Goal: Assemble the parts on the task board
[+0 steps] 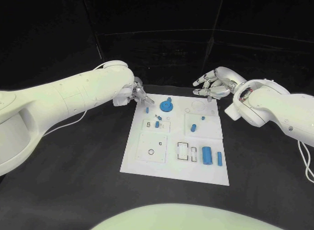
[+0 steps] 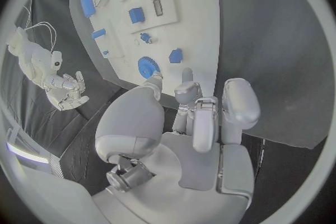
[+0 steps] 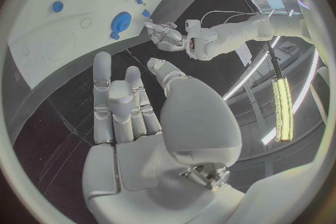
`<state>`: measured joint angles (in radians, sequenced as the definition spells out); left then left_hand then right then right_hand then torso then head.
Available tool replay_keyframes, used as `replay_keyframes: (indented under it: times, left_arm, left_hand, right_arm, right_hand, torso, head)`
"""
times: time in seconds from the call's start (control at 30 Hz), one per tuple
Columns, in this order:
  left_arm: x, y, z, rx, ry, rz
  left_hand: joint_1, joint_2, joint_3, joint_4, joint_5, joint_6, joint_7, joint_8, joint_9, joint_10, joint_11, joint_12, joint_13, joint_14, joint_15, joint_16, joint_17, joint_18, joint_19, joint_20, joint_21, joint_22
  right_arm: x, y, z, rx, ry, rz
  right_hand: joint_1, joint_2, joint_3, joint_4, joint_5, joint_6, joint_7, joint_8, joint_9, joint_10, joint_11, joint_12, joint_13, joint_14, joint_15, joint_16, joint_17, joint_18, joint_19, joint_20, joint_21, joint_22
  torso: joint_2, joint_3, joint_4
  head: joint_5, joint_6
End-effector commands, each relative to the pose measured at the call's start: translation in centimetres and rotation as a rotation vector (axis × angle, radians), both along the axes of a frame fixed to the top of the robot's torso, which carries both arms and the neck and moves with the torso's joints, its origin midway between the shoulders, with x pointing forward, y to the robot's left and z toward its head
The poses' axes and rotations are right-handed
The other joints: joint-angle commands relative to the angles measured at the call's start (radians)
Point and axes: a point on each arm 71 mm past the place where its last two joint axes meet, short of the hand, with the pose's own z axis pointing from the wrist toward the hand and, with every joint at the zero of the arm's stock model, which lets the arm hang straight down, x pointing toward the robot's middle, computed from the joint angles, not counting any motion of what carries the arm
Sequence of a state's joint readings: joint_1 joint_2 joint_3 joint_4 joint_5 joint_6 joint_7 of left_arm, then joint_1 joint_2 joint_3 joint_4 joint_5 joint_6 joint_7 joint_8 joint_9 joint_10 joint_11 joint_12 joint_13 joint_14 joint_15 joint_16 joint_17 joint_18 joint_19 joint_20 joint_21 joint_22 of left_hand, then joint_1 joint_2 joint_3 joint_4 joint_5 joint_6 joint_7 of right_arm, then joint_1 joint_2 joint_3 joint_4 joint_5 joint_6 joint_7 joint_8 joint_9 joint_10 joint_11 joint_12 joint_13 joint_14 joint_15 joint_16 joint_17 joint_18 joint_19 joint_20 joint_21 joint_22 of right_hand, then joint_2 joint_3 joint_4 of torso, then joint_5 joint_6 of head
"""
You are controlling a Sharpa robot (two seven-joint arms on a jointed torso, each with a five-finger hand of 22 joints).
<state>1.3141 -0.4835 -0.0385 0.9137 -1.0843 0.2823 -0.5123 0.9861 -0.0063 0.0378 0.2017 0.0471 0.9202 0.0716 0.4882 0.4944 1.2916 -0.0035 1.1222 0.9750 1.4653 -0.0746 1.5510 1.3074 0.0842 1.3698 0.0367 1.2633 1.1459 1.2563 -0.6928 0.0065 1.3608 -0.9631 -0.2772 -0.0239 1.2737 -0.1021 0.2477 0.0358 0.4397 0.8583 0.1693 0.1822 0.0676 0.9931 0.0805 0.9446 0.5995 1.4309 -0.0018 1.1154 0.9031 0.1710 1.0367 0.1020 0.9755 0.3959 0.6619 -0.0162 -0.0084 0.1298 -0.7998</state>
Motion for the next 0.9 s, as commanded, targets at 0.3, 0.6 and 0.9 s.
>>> replay_keyframes:
  times: [0.3,0.6,0.9]
  left_arm:
    - [-0.44,-0.64,-0.75,0.024,0.07,-0.06]
    - [-0.54,-0.87,-0.94,0.024,0.086,-0.077]
    - [-0.49,-0.99,-1.01,0.021,0.085,-0.079]
  left_hand:
    - [0.03,0.018,-0.015,-0.001,0.0,0.014,-0.001,-0.007,-0.008,-0.012,0.0,-0.005,-0.004,0.093,0.008,-0.007,0.212,0.013,-0.002,0.006,-0.005,-0.003]
    - [0.063,0.043,-0.015,-0.011,0.001,0.02,-0.002,-0.007,-0.015,-0.012,-0.001,-0.003,-0.004,0.094,0.007,-0.006,0.213,0.013,-0.002,0.006,-0.006,-0.002]
    - [0.091,0.057,-0.01,-0.027,0.001,0.022,-0.002,-0.008,-0.021,-0.013,-0.001,-0.003,-0.006,0.093,0.007,-0.007,0.213,0.013,-0.001,0.006,-0.006,-0.001]
  right_arm:
    - [0.01,0.18,0.14,0.005,-0.004,0.013]
    - [0.04,0.28,0.14,0.007,-0.006,0.014]
    - [0.05,0.3,0.15,0.008,-0.008,0.013]
  right_hand:
    - [-0.004,0.008,0.002,0.008,0.005,-0.006,0.0,0.006,0.001,-0.007,-0.003,0.005,-0.001,-0.004,-0.001,-0.004,-0.001,0.014,0.001,0.003,-0.007,-0.001]
    - [-0.003,0.01,0.003,0.009,0.005,-0.006,0.0,0.006,0.001,-0.008,-0.003,0.005,-0.002,-0.004,-0.001,-0.004,-0.001,0.014,0.002,0.003,-0.007,-0.002]
    - [-0.003,0.012,0.003,0.01,0.006,-0.006,0.0,0.007,0.001,-0.008,-0.003,0.005,-0.002,-0.004,-0.001,-0.004,0.0,0.013,0.002,0.003,-0.008,-0.002]
  torso:
    - [0.0,0.0003,0.0007]
    - [0.0,0.0001,-0.0001]
    - [-0.001,0.0006,0.0006]
  head:
    - [-0.001,-0.003]
    - [-0.001,-0.004]
    - [-0.002,-0.005]
